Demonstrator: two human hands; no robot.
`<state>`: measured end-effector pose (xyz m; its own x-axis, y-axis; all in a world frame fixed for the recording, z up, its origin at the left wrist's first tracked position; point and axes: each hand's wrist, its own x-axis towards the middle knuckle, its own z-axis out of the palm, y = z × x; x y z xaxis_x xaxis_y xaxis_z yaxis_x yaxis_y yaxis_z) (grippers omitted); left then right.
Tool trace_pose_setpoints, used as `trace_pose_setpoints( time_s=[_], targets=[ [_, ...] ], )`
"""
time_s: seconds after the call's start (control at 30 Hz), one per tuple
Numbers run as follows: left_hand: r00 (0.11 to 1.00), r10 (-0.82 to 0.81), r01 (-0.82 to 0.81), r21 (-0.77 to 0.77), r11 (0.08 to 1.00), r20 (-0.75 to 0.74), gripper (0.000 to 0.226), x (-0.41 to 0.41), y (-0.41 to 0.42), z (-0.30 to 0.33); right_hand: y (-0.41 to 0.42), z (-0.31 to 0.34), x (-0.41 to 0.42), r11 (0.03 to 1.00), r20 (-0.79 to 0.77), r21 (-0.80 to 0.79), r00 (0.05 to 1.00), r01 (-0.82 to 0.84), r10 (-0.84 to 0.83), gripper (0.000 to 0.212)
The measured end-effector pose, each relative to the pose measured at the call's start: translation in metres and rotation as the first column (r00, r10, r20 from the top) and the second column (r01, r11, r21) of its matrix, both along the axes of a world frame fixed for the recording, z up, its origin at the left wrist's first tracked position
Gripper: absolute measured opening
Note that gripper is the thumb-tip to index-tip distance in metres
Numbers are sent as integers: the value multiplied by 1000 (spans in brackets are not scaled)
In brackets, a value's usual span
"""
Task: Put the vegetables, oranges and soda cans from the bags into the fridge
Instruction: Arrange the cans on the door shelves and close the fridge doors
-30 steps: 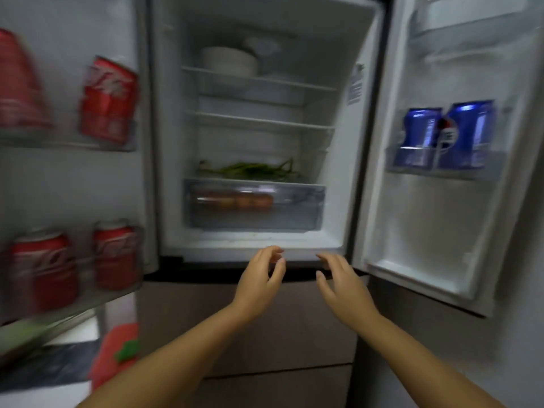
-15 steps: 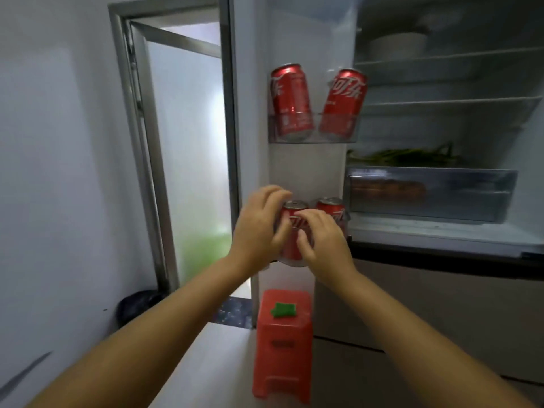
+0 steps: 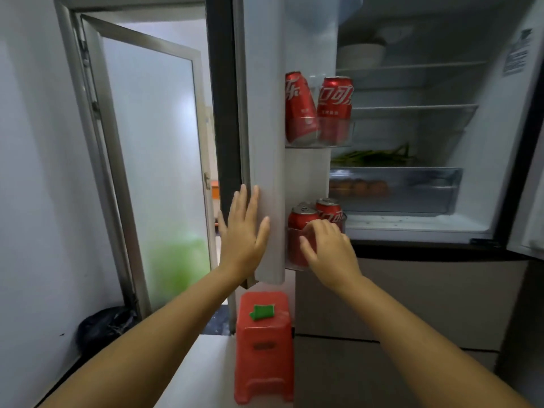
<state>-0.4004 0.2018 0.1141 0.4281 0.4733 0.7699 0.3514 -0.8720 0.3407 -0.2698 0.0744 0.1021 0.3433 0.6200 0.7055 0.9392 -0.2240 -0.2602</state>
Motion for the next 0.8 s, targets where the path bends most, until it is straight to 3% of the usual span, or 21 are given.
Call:
trace_pose_setpoints(
  time_s=[0.07,0.17,0.27,0.37,0.6,0.7,0.8],
  targets=[
    [992,30,-2,226,974,-123,60,-5,3,-4,-20,2,20,1000,-66,2,998,-15,15,17],
    [961,97,69,566,821,-258,56,0,2,1,-49,5,52,999,-168,11,985,-44,46,8],
    [938,101,187,729,658,-332,52,22,-10,11,-68,5,86,1000,-227,3,974,-16,16,12],
    [924,116,240,789,566,-364,53,54,-24,14,-82,0,114,999,-264,40,964,29,-17,18],
    [937,24,307,856,415,-348,48,151,-69,15,-105,-3,152,935,-310,354,947,34,83,35],
    [948,-88,313,845,433,-307,59,203,-84,12,-113,-14,170,950,-370,294,904,-105,214,49],
    [963,-175,270,794,544,-207,72,253,-90,15,-116,-35,190,965,-502,141,824,-223,264,57]
  ],
)
